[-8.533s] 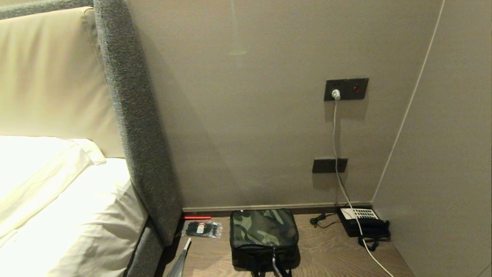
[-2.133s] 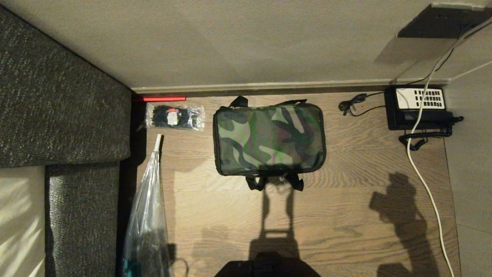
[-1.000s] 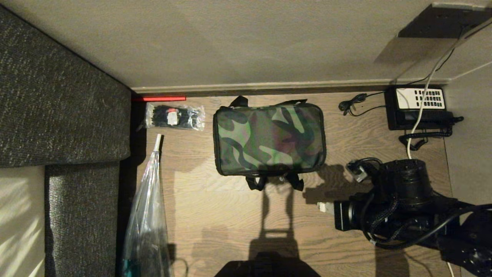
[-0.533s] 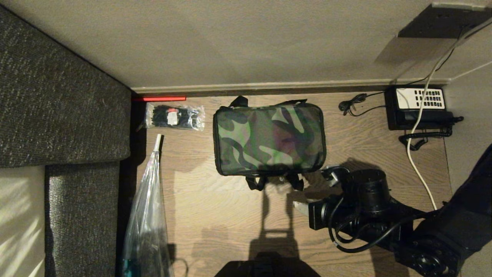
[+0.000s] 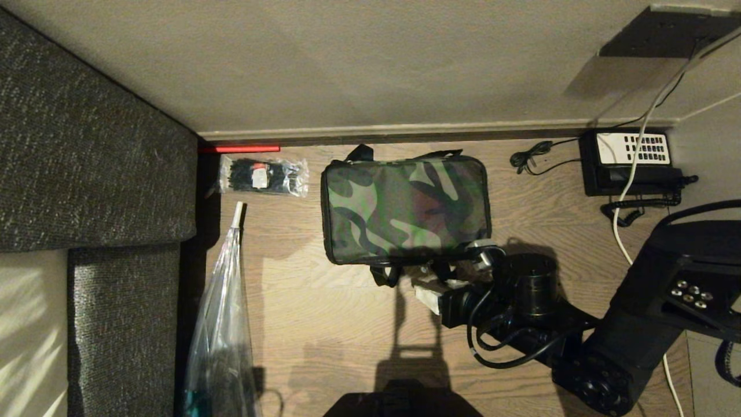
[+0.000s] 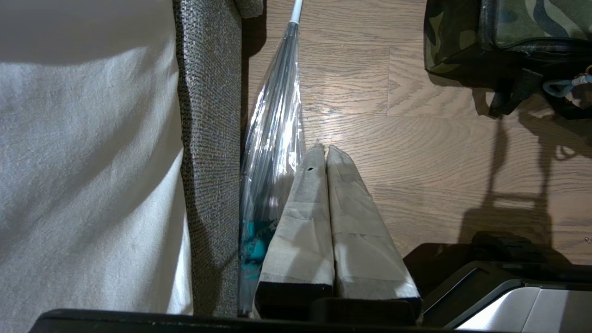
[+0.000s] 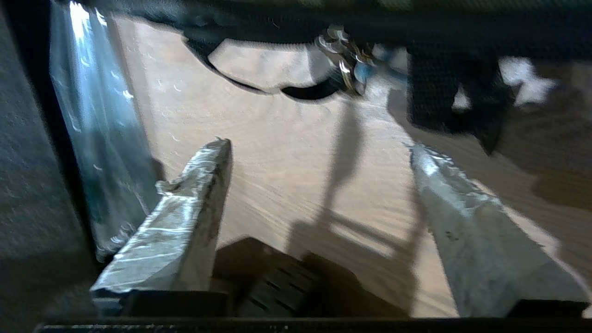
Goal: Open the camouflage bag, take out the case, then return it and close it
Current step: Open the top of the storage box
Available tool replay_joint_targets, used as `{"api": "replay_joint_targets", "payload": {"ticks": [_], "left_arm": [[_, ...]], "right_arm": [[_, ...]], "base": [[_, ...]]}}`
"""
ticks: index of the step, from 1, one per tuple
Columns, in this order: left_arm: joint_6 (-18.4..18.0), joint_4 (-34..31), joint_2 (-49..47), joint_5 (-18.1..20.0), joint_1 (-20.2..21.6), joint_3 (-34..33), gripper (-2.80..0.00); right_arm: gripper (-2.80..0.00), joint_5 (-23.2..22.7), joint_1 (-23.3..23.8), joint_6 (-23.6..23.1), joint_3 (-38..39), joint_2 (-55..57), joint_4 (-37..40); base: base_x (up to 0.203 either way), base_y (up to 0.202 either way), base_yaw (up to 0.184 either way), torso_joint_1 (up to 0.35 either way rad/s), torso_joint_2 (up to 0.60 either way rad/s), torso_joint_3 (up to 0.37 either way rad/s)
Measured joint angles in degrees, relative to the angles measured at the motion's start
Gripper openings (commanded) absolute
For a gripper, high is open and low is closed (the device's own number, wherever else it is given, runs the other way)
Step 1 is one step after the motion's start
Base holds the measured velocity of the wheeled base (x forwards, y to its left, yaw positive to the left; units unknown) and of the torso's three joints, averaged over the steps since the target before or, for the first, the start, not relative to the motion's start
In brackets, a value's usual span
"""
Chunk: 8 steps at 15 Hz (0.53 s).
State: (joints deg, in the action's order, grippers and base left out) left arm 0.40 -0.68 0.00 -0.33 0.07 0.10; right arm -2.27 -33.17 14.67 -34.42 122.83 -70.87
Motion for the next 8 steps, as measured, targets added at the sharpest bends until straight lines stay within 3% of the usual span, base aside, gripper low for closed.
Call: {"api": "replay_joint_targets", "payload": {"ticks": [8], "left_arm": [[0.01, 0.00, 0.00, 0.00, 0.00, -0.02, -2.80]], "right_arm": [[0.00, -1.36, 0.09, -0.30, -3.34, 5.40, -7.28]], "base": [[0.000, 0.000, 0.000, 0.000, 0.00, 0.000]]}}
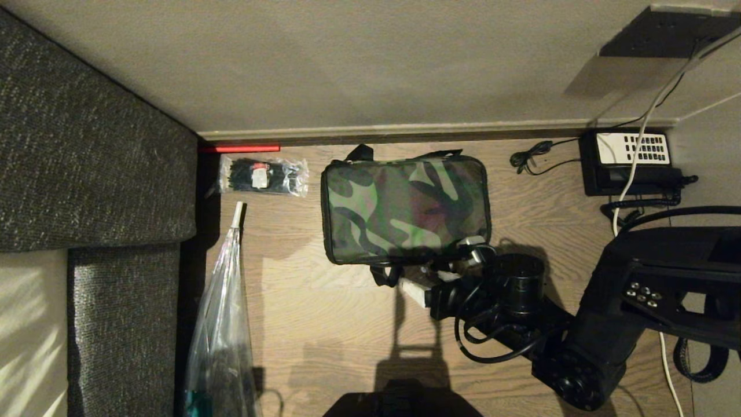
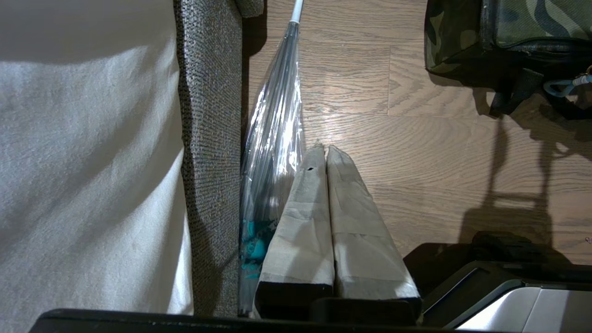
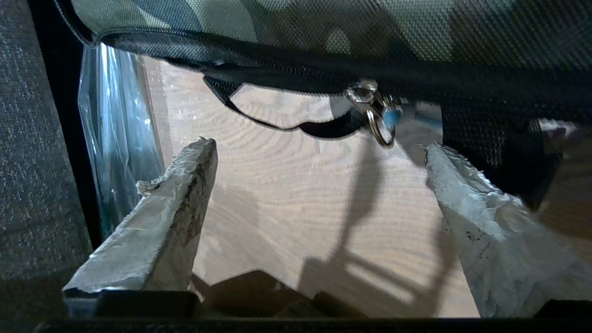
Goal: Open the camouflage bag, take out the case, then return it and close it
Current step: Open the top of the storage box
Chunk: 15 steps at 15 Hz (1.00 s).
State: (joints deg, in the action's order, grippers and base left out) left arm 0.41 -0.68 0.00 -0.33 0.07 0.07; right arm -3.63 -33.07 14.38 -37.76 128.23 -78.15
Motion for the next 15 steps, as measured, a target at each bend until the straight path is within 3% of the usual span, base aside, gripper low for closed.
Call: {"api": "replay_joint_targets", "payload": {"ticks": [15], "left_arm": [[-0.06, 0.00, 0.00, 0.02, 0.00, 0.00, -2.80]], "right_arm": [[0.00, 0.59, 0.55, -1.10, -1.10, 3.33, -3.22]], "base": [[0.000, 0.000, 0.000, 0.000, 0.00, 0.000]]}}
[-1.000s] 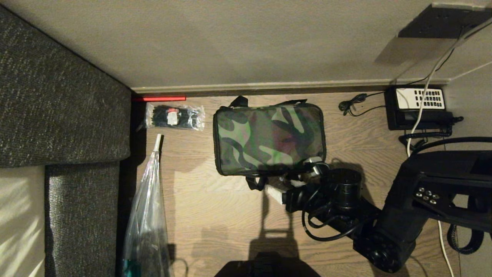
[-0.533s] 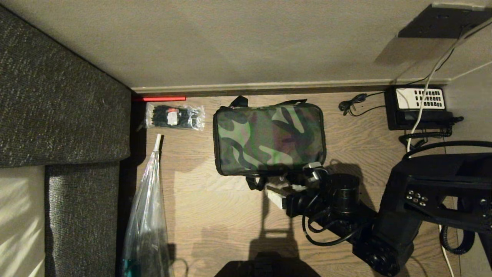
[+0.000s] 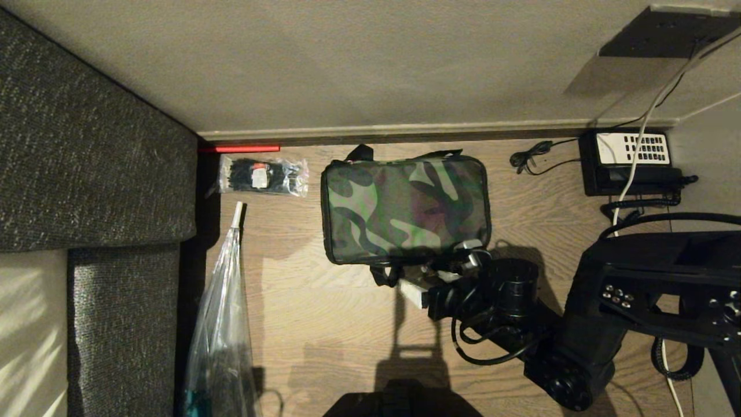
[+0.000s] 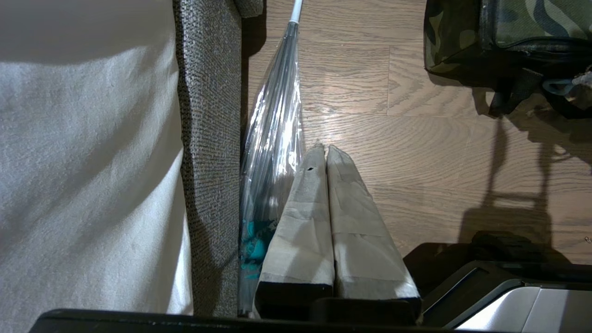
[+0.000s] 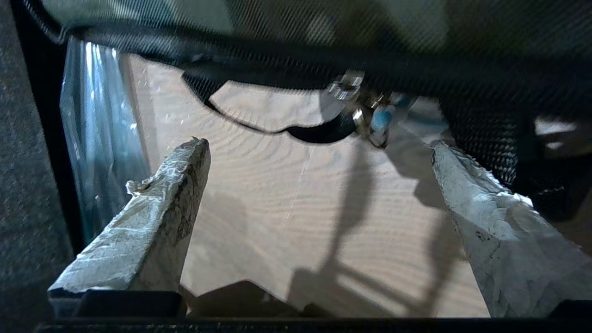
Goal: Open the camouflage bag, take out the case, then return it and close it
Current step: Open the top of the storage box
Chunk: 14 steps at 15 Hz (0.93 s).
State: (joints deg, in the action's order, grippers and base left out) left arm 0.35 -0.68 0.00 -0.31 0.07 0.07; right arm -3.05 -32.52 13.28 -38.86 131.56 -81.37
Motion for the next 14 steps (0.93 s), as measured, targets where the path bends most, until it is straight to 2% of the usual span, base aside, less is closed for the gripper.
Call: {"api": "replay_joint_targets", "payload": {"ticks": [14], "left_arm": [[0.02, 0.05, 0.00, -0.02, 0.00, 0.00, -2.80]], "right_arm": [[0.00, 0.02, 0.89, -0.27, -0.85, 0.68, -0.35]], "base": [[0.000, 0.000, 0.000, 0.000, 0.00, 0.000]]}}
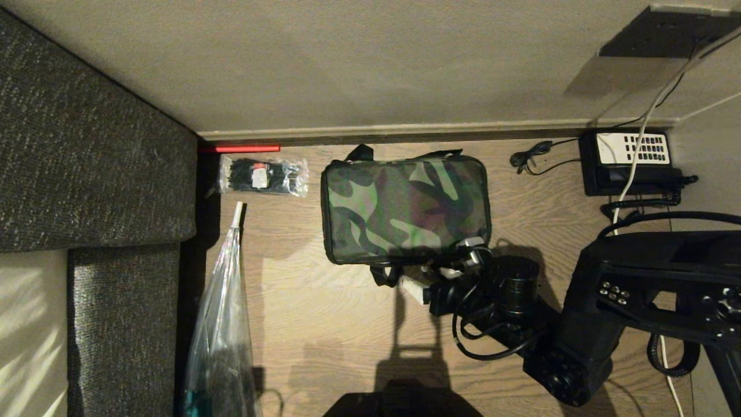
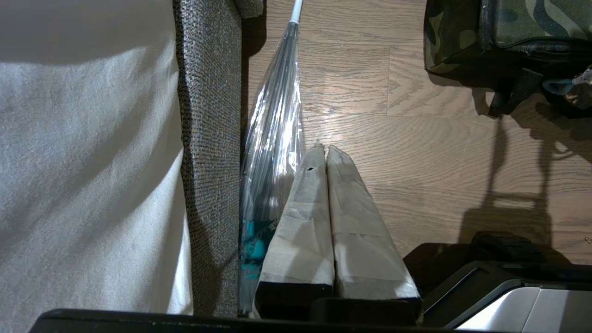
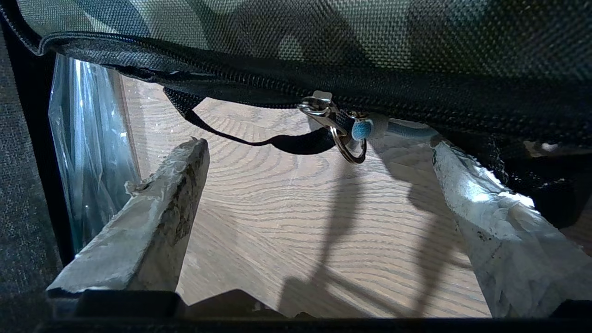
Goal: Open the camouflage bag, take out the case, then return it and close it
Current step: Open the top of the storage box
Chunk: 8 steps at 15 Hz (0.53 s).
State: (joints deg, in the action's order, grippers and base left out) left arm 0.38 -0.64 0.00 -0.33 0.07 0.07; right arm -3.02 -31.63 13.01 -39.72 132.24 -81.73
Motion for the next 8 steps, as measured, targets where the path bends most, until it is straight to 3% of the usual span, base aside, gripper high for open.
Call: {"api": "replay_joint_targets", "payload": {"ticks": [8], "left_arm": [[0.03, -0.07, 0.00, 0.02, 0.00, 0.02, -2.80]], "right_arm": [[0.00, 0.19, 0.49, -0.87, -1.43, 1.01, -0.09]], "base": [[0.000, 0.000, 0.000, 0.000, 0.00, 0.000]]}}
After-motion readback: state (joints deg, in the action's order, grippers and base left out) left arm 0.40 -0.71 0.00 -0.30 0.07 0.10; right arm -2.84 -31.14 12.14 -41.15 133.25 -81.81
